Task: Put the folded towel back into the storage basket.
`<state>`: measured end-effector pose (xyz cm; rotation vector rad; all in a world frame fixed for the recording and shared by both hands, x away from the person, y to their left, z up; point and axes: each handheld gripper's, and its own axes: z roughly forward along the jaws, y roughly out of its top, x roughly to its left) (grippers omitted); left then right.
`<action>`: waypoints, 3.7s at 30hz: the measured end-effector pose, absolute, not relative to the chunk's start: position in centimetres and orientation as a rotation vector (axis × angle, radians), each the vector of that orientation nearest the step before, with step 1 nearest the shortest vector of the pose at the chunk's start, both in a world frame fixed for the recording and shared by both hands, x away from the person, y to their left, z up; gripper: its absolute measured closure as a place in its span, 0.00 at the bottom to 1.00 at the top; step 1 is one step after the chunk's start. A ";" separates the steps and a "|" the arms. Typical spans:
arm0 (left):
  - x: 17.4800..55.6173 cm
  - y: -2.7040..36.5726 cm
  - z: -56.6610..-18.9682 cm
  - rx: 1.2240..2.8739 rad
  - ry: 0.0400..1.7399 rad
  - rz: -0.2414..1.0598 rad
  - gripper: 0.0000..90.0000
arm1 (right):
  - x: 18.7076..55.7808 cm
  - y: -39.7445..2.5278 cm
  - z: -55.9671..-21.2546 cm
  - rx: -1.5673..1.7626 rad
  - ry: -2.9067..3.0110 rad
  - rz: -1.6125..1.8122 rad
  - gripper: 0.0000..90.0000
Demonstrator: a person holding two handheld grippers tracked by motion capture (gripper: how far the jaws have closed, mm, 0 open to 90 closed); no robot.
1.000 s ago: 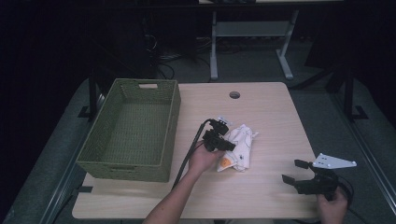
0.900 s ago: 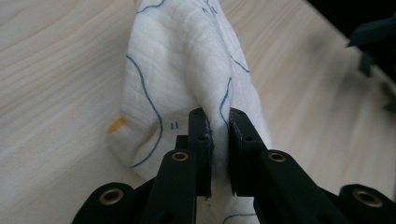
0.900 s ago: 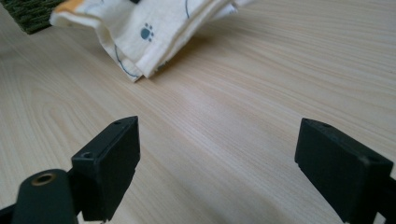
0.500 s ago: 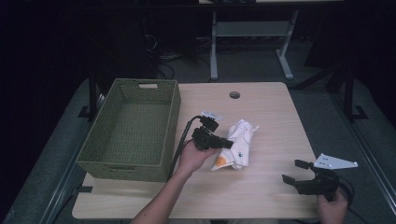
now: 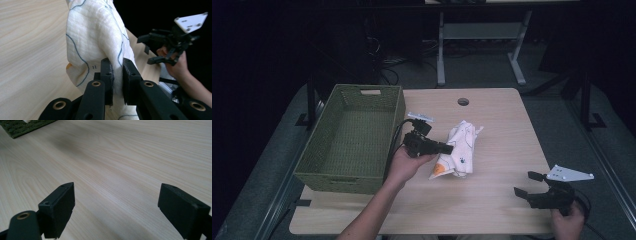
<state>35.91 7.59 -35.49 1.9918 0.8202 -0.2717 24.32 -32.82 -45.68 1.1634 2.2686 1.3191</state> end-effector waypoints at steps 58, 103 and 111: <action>36.4 20.5 -30.6 1.843 0.911 -0.208 0.90 | 23.9 -32.5 -45.6 1.145 2.291 1.227 0.15; 39.0 31.0 -32.3 1.883 1.031 -0.196 0.90 | 23.3 -32.4 -46.6 1.248 2.253 1.160 0.15; 39.4 32.0 -33.3 1.962 1.065 -0.145 0.89 | 23.6 -32.2 -46.8 1.259 2.253 1.156 0.15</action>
